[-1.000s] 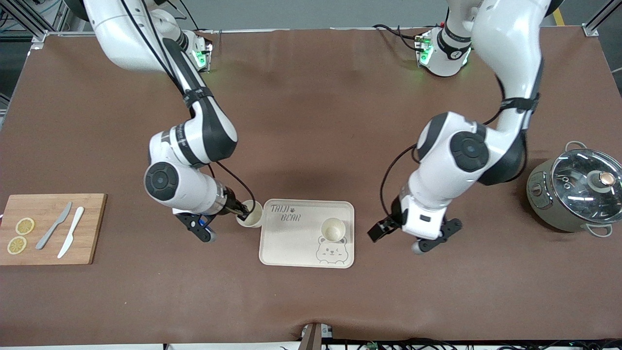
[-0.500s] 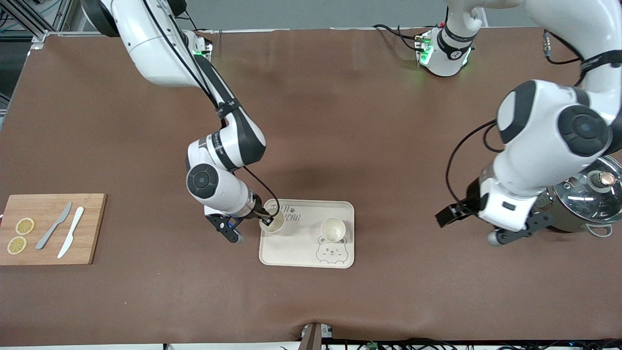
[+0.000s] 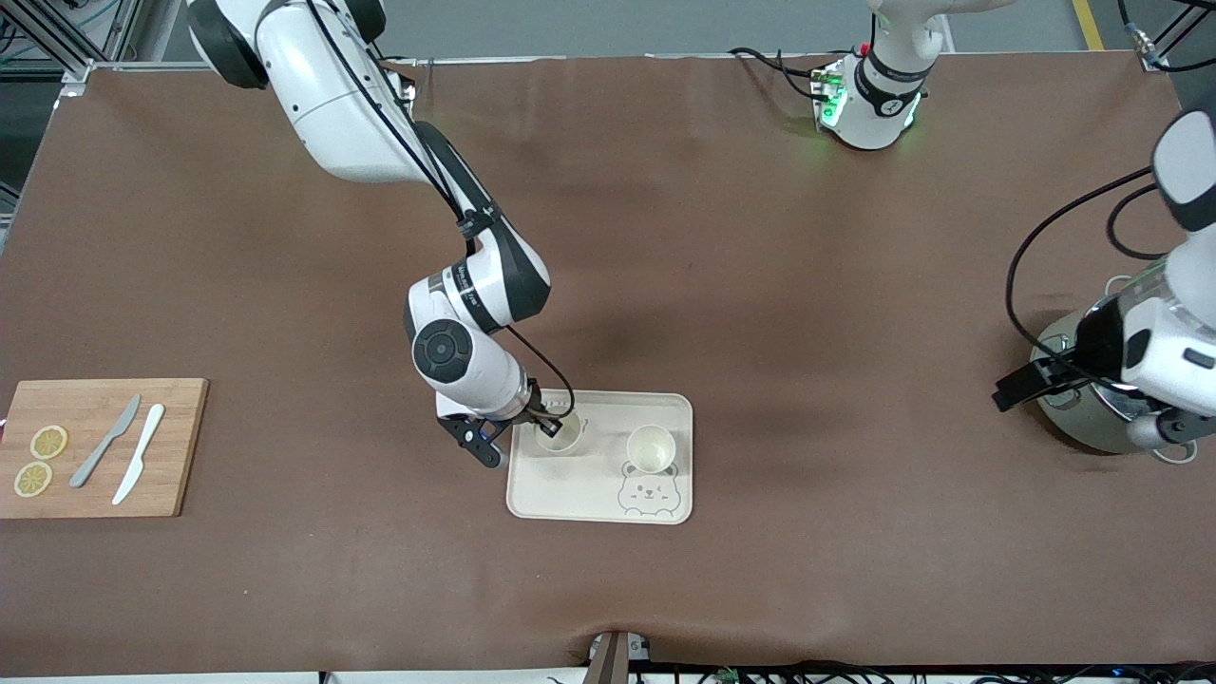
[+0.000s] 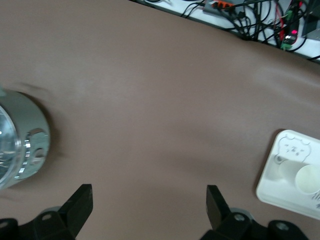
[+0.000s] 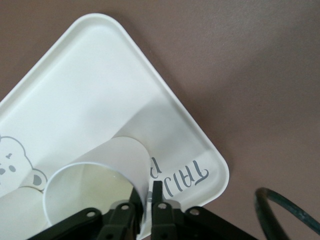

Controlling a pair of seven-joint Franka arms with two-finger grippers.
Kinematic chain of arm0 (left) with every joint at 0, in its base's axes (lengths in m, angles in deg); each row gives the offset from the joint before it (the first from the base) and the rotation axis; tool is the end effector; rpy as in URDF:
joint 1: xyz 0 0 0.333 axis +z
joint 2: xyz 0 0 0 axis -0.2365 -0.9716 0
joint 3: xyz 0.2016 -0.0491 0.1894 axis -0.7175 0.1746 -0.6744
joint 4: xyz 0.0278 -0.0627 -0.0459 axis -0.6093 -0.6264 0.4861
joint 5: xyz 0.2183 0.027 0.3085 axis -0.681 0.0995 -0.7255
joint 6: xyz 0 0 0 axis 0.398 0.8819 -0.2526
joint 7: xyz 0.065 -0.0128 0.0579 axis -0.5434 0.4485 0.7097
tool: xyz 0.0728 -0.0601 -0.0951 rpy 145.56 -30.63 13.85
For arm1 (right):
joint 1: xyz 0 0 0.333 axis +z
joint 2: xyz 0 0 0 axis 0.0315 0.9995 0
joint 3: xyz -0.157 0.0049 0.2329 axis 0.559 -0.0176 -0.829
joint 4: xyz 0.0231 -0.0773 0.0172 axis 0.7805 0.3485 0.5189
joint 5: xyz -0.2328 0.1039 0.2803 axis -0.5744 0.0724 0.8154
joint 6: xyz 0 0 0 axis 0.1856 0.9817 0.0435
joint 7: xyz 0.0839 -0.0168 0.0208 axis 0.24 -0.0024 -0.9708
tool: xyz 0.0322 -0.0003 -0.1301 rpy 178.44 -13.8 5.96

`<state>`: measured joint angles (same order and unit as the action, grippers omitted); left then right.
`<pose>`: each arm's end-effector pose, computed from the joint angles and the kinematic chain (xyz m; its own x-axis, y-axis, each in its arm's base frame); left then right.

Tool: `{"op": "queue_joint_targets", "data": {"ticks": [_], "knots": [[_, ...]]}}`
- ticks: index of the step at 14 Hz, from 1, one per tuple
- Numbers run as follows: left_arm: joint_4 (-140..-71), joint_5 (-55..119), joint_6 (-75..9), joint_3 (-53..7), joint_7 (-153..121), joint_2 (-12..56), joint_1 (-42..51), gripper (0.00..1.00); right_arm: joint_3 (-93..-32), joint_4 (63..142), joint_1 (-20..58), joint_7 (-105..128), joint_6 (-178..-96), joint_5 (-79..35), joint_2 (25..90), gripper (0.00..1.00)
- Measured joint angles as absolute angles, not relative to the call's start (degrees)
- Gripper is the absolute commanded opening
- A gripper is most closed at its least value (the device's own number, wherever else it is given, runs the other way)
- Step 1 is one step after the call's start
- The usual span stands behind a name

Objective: Place white IKEA cup upright on tray with both arms
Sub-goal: 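Lower the cup onto the tray with the right gripper while the left withdraws, then open the right gripper and draw it back from the tray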

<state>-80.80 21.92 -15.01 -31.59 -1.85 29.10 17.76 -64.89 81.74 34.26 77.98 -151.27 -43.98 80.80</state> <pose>0.6402 -0.0439 0.5093 0.9580 0.2737 0.0851 0.2692 -0.9611 0.0614 0.6102 0.3637 0.1943 0.7635 -0.6339 -0.1234 -0.6458 -0.7498 -0.1440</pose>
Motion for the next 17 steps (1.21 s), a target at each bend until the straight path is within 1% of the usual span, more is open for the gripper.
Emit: {"op": "queue_joint_targets", "data": {"ticks": [3, 5, 7, 9, 11, 14, 17], "knots": [[-80.81, 21.66, -11.49, -31.6, -3.87, 30.59, 19.38, 1.0, -64.82, 80.94, 34.3, 77.87, -151.11, -44.65, 80.75, 1.0], [-80.81, 20.17, -9.52, -31.59, -5.87, 31.99, 19.8, 1.0, -64.65, 79.58, 34.3, 77.86, -149.19, -44.8, 80.35, 1.0], [-80.82, 19.58, -8.02, -31.6, -8.91, 33.74, 20.62, 1.0, -64.22, 77.61, 34.27, 77.86, -145.22, -44.94, 79.43, 1.0], [-80.86, 19.53, -6.37, -31.61, -12.83, 35.11, 21.73, 1.0, -63.43, 74.29, 33.66, 77.86, -137.84, -45.01, 77.93, 1.0], [-80.98, 19.52, -5.26, -31.62, -16.22, 35.95, 23.41, 1.0, -63.14, 71.42, 31.66, 77.27, -130.64, -45.06, 75.27, 1.0], [-81.07, 19.52, -5.09, -31.62, -18.72, 36.44, 25.26, 1.0, -63.03, 71.18, 27.07, 73.07, -122.91, -45.29, 68.91, 1.0], [-81.09, 19.52, -5.09, -31.36, -18.73, 36.49, 25.23, 1.0, -63.05, 73.65, 24.7, 69.41, -120.68, -50.55, 63.74, 1.0]]}}
